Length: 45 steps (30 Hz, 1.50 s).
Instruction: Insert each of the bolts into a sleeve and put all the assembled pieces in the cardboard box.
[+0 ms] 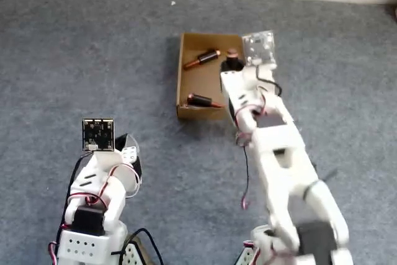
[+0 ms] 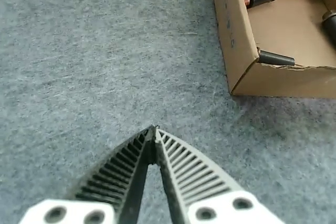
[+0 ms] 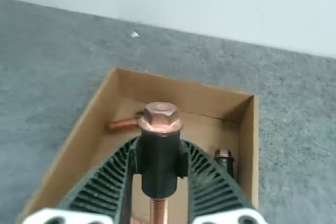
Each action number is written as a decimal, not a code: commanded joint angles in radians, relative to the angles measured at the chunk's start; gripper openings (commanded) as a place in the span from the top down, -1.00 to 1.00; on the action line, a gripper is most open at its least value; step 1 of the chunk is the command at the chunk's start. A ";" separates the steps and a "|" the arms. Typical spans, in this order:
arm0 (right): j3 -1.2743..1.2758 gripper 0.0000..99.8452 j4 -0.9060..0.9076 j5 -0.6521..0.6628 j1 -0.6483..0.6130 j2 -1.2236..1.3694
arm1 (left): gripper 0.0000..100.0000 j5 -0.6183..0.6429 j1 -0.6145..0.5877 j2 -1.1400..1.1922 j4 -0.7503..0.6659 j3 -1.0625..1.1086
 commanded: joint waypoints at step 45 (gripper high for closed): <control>0.989 0.99 0.268 -0.011 0.041 -1.397 | 0.99 -0.207 -0.094 -0.007 0.038 0.021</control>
